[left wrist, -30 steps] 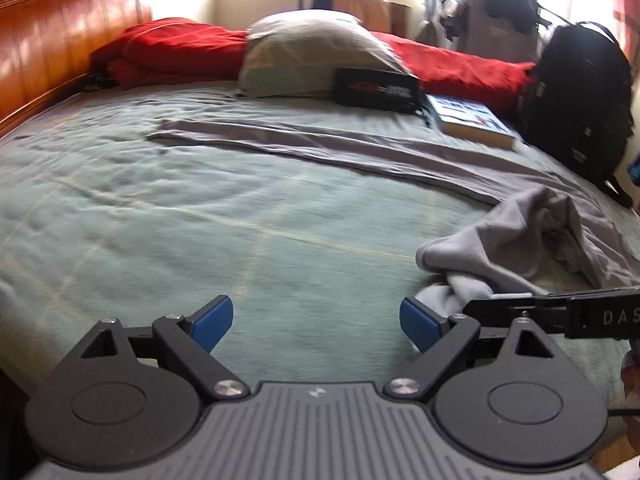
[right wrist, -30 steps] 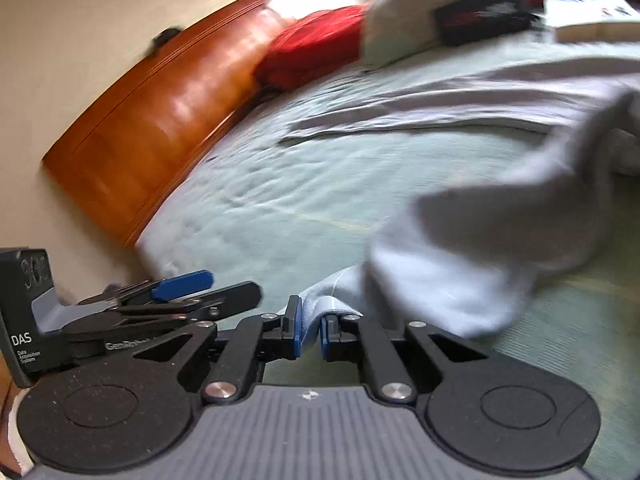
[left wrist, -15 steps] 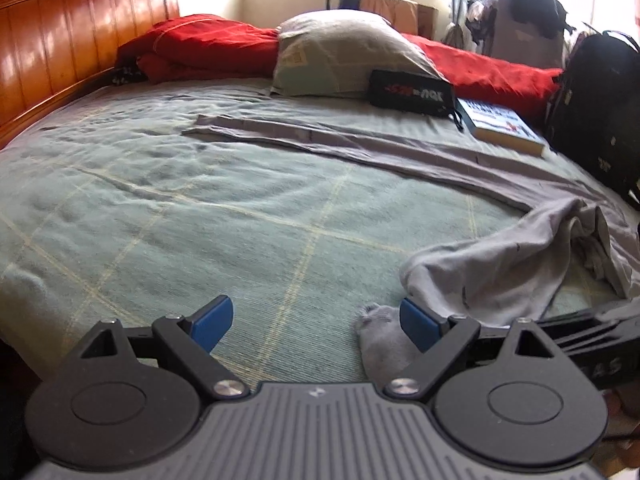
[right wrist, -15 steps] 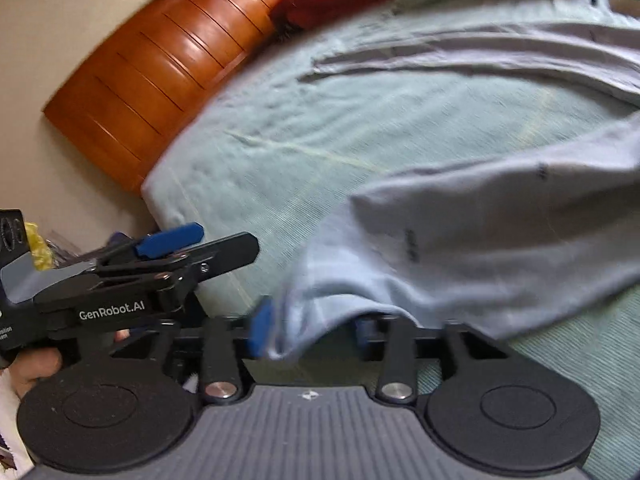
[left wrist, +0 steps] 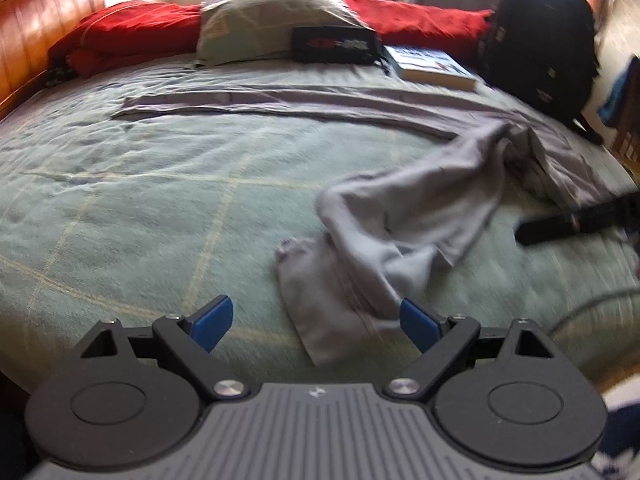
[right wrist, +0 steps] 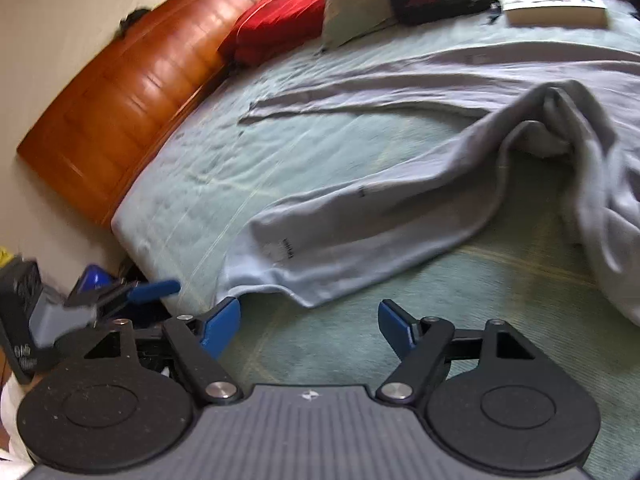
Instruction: Fold clothes
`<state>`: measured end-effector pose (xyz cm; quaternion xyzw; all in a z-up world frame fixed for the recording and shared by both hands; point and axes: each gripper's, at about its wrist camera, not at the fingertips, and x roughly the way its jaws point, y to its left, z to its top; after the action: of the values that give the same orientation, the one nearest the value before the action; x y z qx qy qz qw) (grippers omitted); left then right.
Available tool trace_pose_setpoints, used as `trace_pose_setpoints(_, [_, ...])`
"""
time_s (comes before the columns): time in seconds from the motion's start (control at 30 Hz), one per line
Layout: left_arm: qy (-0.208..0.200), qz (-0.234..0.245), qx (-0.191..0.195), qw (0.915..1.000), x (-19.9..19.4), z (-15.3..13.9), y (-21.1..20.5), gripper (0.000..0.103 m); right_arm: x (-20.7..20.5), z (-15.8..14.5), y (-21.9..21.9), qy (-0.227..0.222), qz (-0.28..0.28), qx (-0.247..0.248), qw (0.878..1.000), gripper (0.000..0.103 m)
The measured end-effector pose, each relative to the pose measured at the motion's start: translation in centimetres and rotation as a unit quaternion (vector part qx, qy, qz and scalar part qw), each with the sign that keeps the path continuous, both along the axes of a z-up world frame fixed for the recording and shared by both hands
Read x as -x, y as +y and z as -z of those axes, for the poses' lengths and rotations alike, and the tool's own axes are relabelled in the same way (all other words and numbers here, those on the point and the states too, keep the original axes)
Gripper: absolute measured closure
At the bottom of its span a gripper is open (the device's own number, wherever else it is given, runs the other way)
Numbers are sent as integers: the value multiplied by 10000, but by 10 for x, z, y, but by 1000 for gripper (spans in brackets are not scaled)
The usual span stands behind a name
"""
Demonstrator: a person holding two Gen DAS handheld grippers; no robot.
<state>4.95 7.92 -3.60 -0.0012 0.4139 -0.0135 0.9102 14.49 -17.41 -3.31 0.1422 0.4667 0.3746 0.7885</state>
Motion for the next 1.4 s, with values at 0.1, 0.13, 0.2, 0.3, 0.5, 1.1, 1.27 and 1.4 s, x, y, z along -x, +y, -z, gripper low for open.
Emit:
trace_pose_setpoints(0.1, [50,138,-305,9994,5,4,-10,12,-4,4,-11,45,143,-103,9998,20])
trace_pose_setpoints(0.13, [48,130,-430,9990,4,6,-13,12,-5,5,-12,66,162,-122,9998,20])
trace_pose_setpoints(0.2, [12,95,-658,9978,1,11,-19,12,-6,7,-14,89,175,-168,9997,20])
trace_pose_setpoints(0.3, [-64,94,-918,9957,-7,19,-21,12,-6,9,-17,94,165,-228,9996,20])
trace_pose_setpoints(0.5, [-484,-137,-1384,9891,-16,25,-17,10,-8,11,-27,55,267,-273,9993,19])
trace_pose_setpoints(1.1, [-1041,517,-2303,9661,-14,34,-8,13,-16,22,-32,170,377,-282,9987,19])
trace_pose_setpoints(1.27, [-1274,1514,-3234,9254,1,47,-39,50,-15,23,-29,168,393,-223,9988,18])
trace_pose_setpoints(1.4, [-1173,1975,-3408,9116,3,53,-49,78,-15,23,-28,172,392,-217,9988,18])
